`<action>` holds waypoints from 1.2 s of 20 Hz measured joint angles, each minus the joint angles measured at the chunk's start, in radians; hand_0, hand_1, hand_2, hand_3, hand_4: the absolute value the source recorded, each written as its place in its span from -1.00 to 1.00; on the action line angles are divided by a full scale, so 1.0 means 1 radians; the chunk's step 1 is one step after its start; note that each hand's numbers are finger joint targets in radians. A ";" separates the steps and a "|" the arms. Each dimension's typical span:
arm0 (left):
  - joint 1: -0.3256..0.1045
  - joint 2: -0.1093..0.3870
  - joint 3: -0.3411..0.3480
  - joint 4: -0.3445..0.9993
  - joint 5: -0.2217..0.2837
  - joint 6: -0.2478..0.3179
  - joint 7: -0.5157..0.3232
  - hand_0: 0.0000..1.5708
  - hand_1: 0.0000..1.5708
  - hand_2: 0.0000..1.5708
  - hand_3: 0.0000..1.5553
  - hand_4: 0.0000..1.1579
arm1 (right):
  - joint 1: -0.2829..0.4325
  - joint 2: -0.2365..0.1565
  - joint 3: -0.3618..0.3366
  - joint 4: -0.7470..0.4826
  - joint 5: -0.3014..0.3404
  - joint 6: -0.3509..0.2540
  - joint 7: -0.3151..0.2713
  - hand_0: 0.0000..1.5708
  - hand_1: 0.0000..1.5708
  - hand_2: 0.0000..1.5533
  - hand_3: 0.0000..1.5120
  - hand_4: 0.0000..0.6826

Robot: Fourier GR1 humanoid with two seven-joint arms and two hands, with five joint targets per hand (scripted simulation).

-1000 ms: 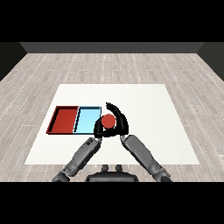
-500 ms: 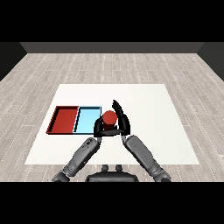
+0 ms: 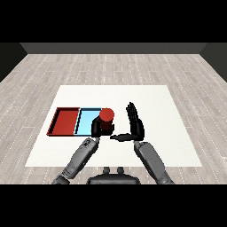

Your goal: Pick the red can and put it in the red box

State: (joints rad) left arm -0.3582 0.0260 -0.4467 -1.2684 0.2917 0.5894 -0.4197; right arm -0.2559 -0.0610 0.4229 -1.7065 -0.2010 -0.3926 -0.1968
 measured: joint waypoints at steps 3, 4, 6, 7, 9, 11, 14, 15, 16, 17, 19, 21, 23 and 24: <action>0.008 0.017 0.035 -0.011 -0.010 -0.013 0.000 1.00 1.00 1.00 0.91 0.96 | 0.040 -0.038 -0.070 -0.056 -0.053 0.052 0.005 -1.00 -1.00 -1.00 -1.00 -1.00; -0.008 0.034 0.055 -0.023 -0.010 -0.016 0.023 1.00 1.00 1.00 0.91 0.97 | 0.061 -0.048 -0.078 -0.081 -0.061 0.060 0.011 -1.00 -1.00 -1.00 -1.00 -1.00; -0.007 0.050 0.086 -0.025 -0.016 -0.024 0.026 1.00 1.00 1.00 0.90 0.95 | 0.109 -0.072 -0.103 -0.125 -0.073 0.084 0.004 -1.00 -1.00 -1.00 -1.00 -1.00; -0.001 0.076 0.106 -0.038 -0.010 -0.039 0.032 1.00 1.00 1.00 0.91 0.94 | 0.135 -0.086 -0.113 -0.144 -0.078 0.094 0.002 -1.00 -1.00 -1.00 -1.00 -1.00; 0.011 0.115 0.133 -0.049 -0.020 -0.042 0.043 1.00 1.00 1.00 0.90 0.96 | 0.155 -0.112 -0.153 -0.160 -0.099 0.117 0.005 -1.00 -1.00 -1.00 -1.00 -1.00; 0.008 0.149 0.153 -0.088 -0.034 -0.021 0.102 1.00 1.00 1.00 0.92 0.93 | 0.186 -0.129 -0.181 -0.177 -0.112 0.128 0.015 -1.00 -1.00 -1.00 -1.00 -1.00; -0.012 0.230 0.211 -0.079 -0.040 -0.036 0.146 1.00 1.00 1.00 0.91 0.92 | 0.266 -0.150 -0.215 -0.184 -0.134 0.158 -0.014 -1.00 -1.00 -1.00 -1.00 -1.00; -0.011 0.254 0.223 -0.080 -0.048 -0.035 0.163 1.00 1.00 1.00 0.92 0.93 | 0.283 -0.157 -0.229 -0.180 -0.139 0.168 -0.022 -1.00 -1.00 -1.00 -1.00 -1.00; -0.016 0.277 0.234 -0.067 -0.060 -0.036 0.179 1.00 1.00 1.00 0.92 0.97 | 0.287 -0.157 -0.238 -0.170 -0.144 0.173 -0.026 -1.00 -1.00 -1.00 -1.00 -1.00; -0.014 0.301 0.247 -0.040 -0.069 -0.039 0.182 1.00 1.00 0.96 0.90 0.96 | 0.297 -0.160 -0.245 -0.169 -0.149 0.179 -0.029 -1.00 -1.00 -1.00 -1.00 -1.00; -0.026 0.351 0.262 0.008 -0.094 -0.043 0.213 1.00 1.00 0.96 0.89 0.92 | 0.325 -0.159 -0.254 -0.152 -0.158 0.200 -0.054 -1.00 -1.00 -1.00 -1.00 -1.00; -0.012 0.400 0.279 0.065 -0.106 -0.062 0.237 1.00 1.00 0.98 0.92 0.92 | 0.334 -0.154 -0.257 -0.140 -0.164 0.209 -0.064 -1.00 -1.00 -1.00 -1.00 -1.00; -0.027 0.442 0.297 0.151 -0.118 -0.085 0.262 1.00 1.00 0.99 0.92 0.83 | 0.330 -0.149 -0.267 -0.123 -0.164 0.208 -0.070 -1.00 -1.00 -1.00 -1.00 -1.00; -0.037 0.455 0.303 0.207 -0.125 -0.097 0.263 1.00 1.00 0.98 0.91 0.81 | 0.325 -0.149 -0.268 -0.113 -0.163 0.209 -0.069 -1.00 -1.00 -1.00 -1.00 -1.00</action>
State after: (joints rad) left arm -0.3949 0.4806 -0.1437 -1.0612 0.1665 0.4928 -0.1567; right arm 0.0695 -0.2098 0.1553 -1.8196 -0.3637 -0.1837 -0.2656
